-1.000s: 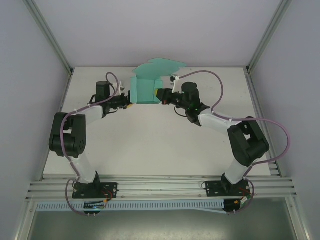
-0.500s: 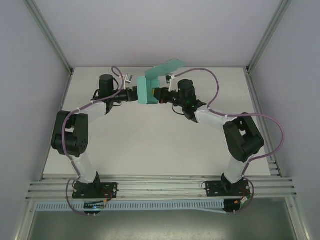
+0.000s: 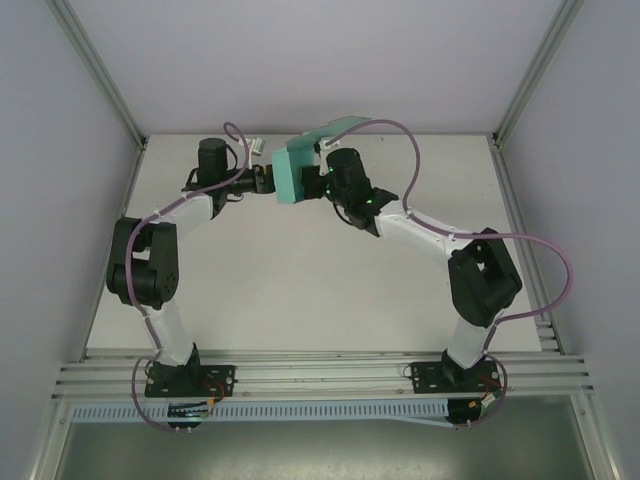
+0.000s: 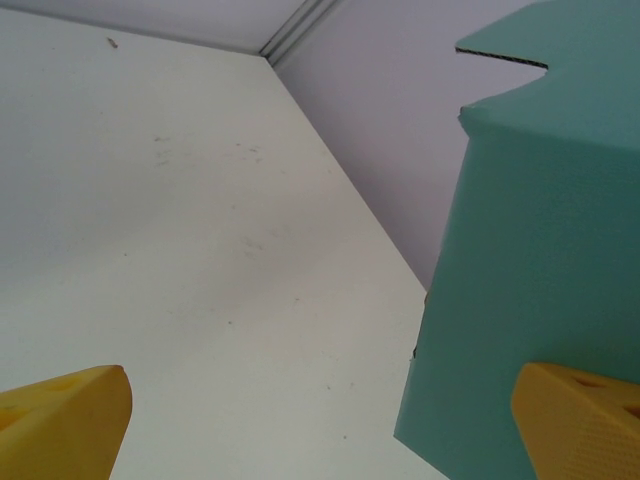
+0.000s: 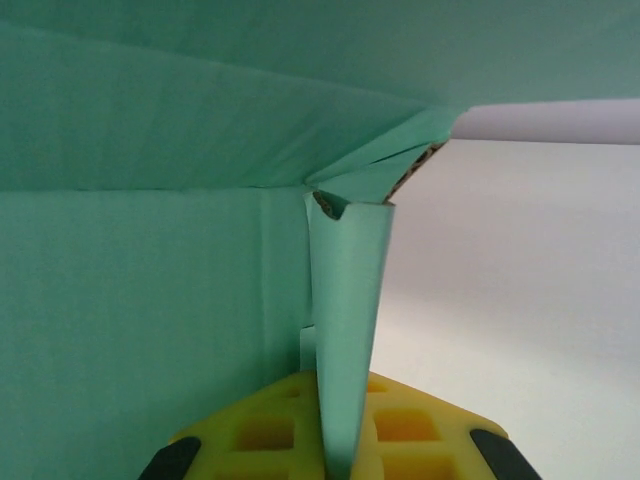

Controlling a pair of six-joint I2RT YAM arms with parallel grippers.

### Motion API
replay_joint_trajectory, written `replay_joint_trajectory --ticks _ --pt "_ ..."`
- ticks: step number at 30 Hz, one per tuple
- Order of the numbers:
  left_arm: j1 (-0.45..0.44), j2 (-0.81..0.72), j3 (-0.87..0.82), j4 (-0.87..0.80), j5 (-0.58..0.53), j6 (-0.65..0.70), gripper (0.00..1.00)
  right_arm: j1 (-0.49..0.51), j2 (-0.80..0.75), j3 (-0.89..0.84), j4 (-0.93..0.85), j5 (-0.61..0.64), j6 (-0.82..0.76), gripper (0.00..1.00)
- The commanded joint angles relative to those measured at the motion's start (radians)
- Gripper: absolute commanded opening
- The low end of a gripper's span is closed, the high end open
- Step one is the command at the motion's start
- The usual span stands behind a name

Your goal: Assemble paper box

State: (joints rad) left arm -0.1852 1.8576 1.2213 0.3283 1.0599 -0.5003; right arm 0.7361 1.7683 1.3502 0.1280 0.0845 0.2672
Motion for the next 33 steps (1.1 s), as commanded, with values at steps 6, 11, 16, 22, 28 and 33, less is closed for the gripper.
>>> replay_joint_trajectory --ticks 6,11,16,22,28,33 --pt "-0.122 -0.034 0.049 0.063 0.194 0.030 0.99 0.156 0.089 0.097 -0.047 0.367 -0.036 0.00" --pt "-0.122 -0.049 0.043 0.006 0.156 0.068 0.98 0.094 0.027 -0.042 0.139 0.031 -0.022 0.00" --pt "-0.119 -0.034 0.027 -0.019 0.104 0.055 0.99 -0.022 -0.059 -0.224 0.368 -0.298 0.103 0.00" --pt "-0.074 -0.010 0.003 -0.064 0.031 0.020 0.98 -0.056 -0.163 -0.295 0.278 -0.311 0.091 0.00" --pt "0.047 -0.086 -0.065 -0.221 -0.152 0.034 0.98 -0.070 -0.226 -0.311 -0.014 -0.075 0.076 0.00" --pt "0.052 -0.189 -0.045 -0.525 -0.564 0.174 0.99 -0.075 -0.178 -0.260 -0.209 0.017 0.056 0.00"
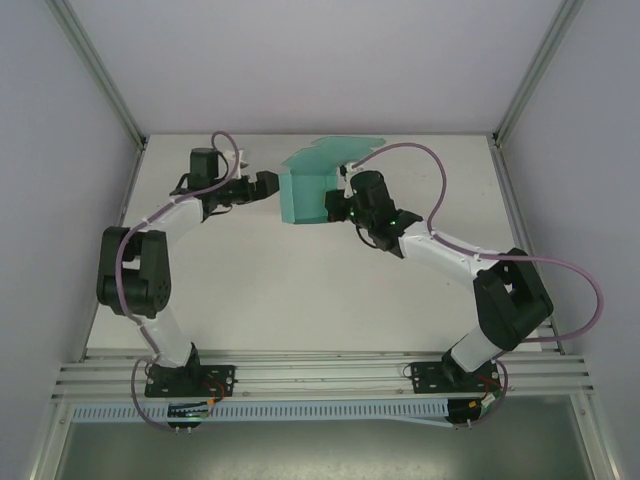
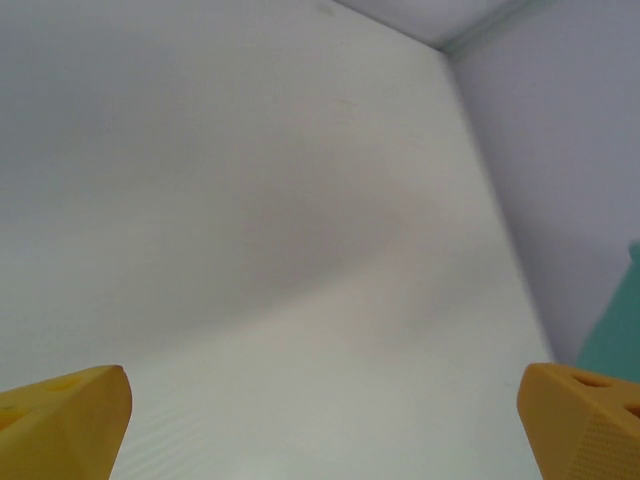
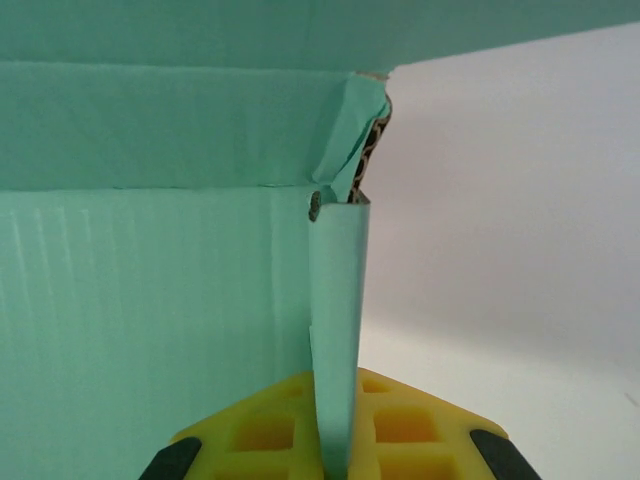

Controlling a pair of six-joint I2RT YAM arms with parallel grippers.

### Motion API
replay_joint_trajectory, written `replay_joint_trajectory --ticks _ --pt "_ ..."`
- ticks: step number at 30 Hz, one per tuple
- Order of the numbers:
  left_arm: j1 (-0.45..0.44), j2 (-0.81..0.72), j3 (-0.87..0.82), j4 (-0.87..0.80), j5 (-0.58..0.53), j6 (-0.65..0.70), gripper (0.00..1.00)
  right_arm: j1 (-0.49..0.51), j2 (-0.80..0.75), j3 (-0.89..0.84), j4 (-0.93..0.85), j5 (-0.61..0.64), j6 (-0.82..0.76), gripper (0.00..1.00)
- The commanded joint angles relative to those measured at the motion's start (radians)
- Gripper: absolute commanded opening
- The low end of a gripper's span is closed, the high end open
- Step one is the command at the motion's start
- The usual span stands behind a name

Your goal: Assemble paper box

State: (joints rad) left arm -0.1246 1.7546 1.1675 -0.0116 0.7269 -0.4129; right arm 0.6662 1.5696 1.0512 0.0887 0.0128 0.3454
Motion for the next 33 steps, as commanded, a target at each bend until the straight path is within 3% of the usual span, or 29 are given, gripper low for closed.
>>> replay_joint_trajectory --ticks 1,7,12,14,17,23,30,33 --pt "-0.007 -0.105 -0.005 -0.188 -0.258 0.087 0.99 -0.005 0.038 0.051 -0.190 0.090 -0.017 0.00" --pt "-0.008 -0.092 -0.053 -0.134 -0.218 0.074 0.99 -0.009 0.108 0.078 -0.161 0.033 0.003 0.00" --pt "-0.008 -0.050 -0.102 0.035 0.064 0.009 0.99 -0.018 0.189 0.109 -0.170 0.023 -0.008 0.00" --pt "-0.008 -0.050 -0.106 0.065 0.099 -0.001 0.99 -0.029 0.227 0.130 -0.198 -0.001 0.001 0.00" --pt "-0.008 -0.059 -0.098 -0.019 0.002 0.026 0.99 -0.032 0.293 0.202 -0.317 0.037 0.002 0.01" --pt "-0.009 -0.088 -0.094 -0.130 -0.204 0.047 0.99 -0.019 0.396 0.353 -0.595 0.231 0.031 0.03" --pt "-0.008 -0.076 -0.080 -0.153 -0.250 0.068 0.99 0.006 0.458 0.402 -0.685 0.382 0.099 0.08" --pt "-0.008 -0.073 -0.078 -0.145 -0.237 0.076 0.99 0.020 0.486 0.419 -0.688 0.388 0.098 0.10"
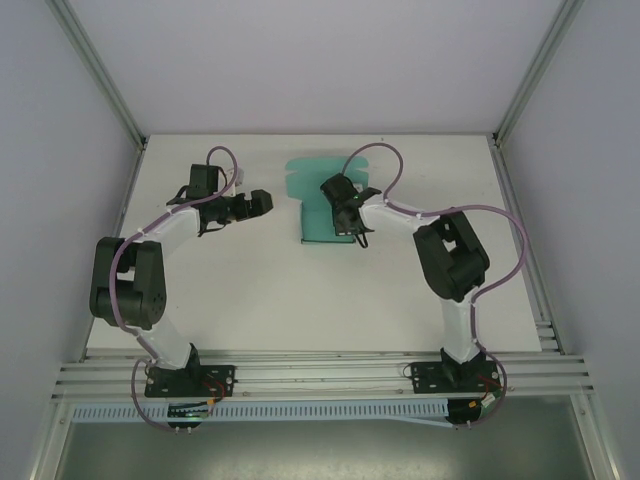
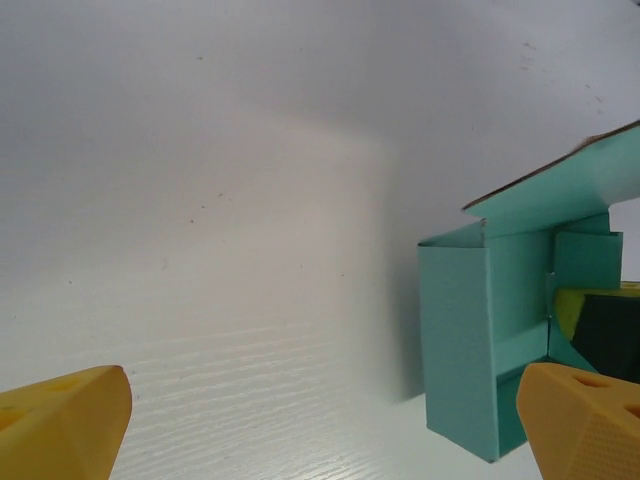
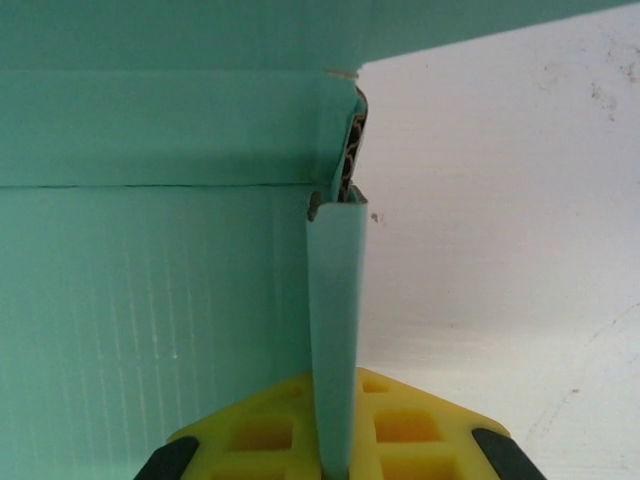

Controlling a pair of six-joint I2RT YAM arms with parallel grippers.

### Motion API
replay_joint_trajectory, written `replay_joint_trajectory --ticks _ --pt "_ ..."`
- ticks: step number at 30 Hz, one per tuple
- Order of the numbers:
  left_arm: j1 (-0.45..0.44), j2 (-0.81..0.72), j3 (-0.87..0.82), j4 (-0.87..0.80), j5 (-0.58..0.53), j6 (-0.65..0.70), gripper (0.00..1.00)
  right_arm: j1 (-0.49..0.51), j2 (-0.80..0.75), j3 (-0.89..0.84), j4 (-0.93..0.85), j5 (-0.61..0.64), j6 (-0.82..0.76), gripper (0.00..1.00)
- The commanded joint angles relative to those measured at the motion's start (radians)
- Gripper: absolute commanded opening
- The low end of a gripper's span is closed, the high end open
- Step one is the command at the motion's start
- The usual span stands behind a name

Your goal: Assemble paper box

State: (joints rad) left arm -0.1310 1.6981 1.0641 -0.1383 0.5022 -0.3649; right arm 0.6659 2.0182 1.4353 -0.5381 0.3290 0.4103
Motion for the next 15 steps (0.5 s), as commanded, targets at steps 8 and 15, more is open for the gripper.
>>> replay_joint_trajectory --ticks 8,15 --pt "-0.001 -0.032 0.032 -0.012 0.030 0.069 0.99 0.025 -0.030 0.035 -0.009 0.036 -0.006 0.42" --pt "-0.001 -0.027 0.055 0.008 0.093 0.136 0.99 0.011 -0.156 -0.008 0.043 0.054 -0.066 0.66"
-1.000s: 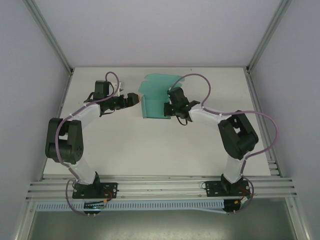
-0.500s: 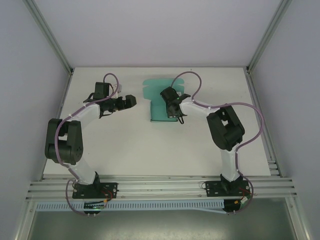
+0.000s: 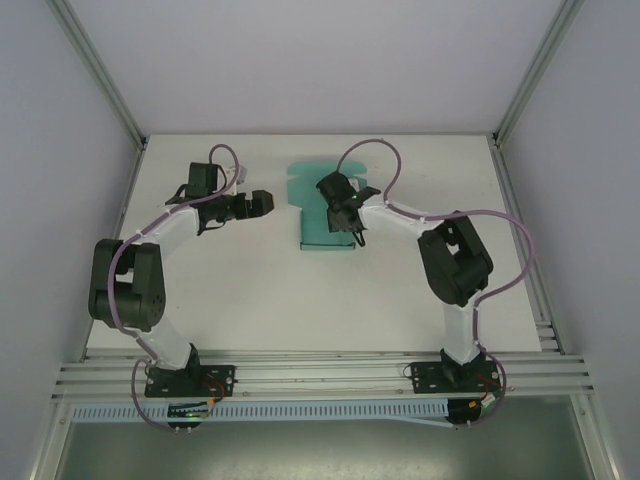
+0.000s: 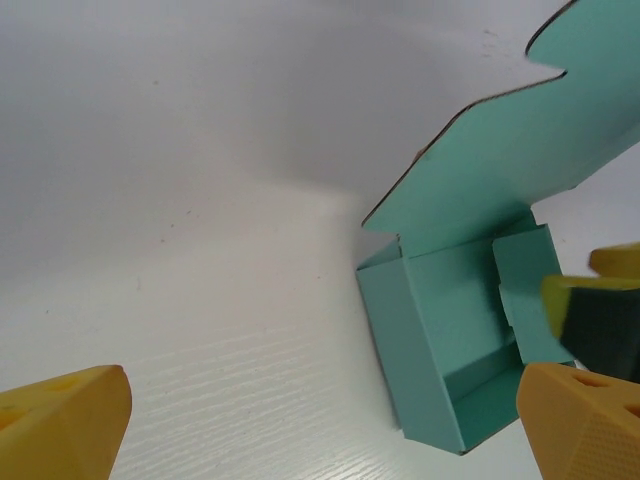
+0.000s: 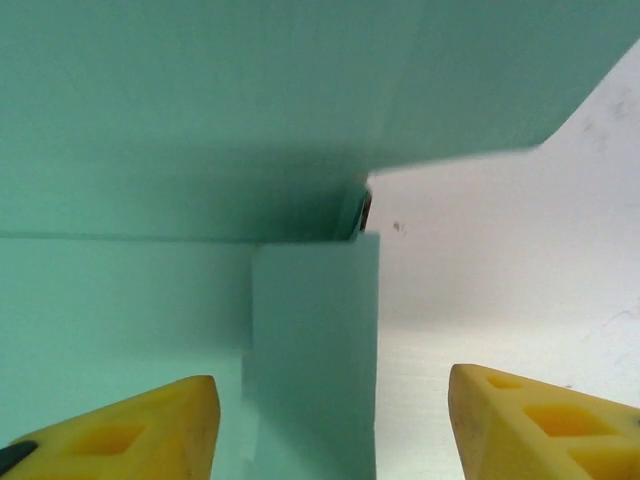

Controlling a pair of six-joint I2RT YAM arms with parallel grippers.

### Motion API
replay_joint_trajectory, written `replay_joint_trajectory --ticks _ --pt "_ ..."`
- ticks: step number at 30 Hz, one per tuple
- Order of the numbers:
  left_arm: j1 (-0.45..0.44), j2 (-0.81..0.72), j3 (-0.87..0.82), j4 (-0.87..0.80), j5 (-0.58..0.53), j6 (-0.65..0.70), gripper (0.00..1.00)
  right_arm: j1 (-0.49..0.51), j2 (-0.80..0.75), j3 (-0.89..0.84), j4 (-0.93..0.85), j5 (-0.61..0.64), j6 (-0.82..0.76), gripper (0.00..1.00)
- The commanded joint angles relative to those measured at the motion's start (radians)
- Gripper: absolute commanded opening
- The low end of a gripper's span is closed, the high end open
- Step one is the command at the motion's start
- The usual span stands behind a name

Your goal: Assemble paper box

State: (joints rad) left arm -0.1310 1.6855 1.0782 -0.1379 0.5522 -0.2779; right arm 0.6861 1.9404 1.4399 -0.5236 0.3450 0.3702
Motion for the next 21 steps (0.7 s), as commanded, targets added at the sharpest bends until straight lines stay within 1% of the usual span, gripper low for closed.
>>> replay_joint_trajectory --ticks 1,3,5,8,10,13,17,18,20,21 --pt "-0.001 -0.004 0.054 0.001 0.045 0.054 0.99 -0.014 -0.092 -0.020 0.031 0.048 -0.036 0.67" --pt "-0.001 0.015 0.079 0.001 0.053 0.058 0.99 -0.020 -0.116 -0.035 0.046 0.057 -0.059 0.67" --pt "-0.001 0.044 0.104 -0.008 0.070 0.062 0.99 -0.030 -0.135 -0.055 0.071 0.029 -0.076 0.66" --pt "-0.003 0.062 0.094 0.024 0.104 0.046 0.99 -0.041 -0.123 -0.073 0.076 -0.122 -0.072 0.65" --pt "-0.003 0.066 0.082 0.035 0.110 0.042 0.99 -0.042 -0.104 -0.086 0.073 -0.164 -0.044 0.62" --pt "-0.002 0.069 0.072 0.025 0.091 0.050 0.99 -0.047 -0.066 -0.087 0.062 -0.175 -0.013 0.61" --pt "-0.003 0.066 0.055 0.032 0.097 0.054 0.99 -0.064 -0.021 -0.083 0.062 -0.206 0.016 0.60" --pt "-0.003 0.068 0.053 0.034 0.098 0.055 0.98 -0.068 -0.007 -0.081 0.063 -0.214 0.021 0.59" --pt "-0.003 0.071 0.051 0.031 0.094 0.057 0.98 -0.076 0.018 -0.075 0.056 -0.218 0.031 0.52" --pt "-0.003 0.072 0.050 0.031 0.091 0.056 0.99 -0.079 0.026 -0.074 0.051 -0.219 0.039 0.51"
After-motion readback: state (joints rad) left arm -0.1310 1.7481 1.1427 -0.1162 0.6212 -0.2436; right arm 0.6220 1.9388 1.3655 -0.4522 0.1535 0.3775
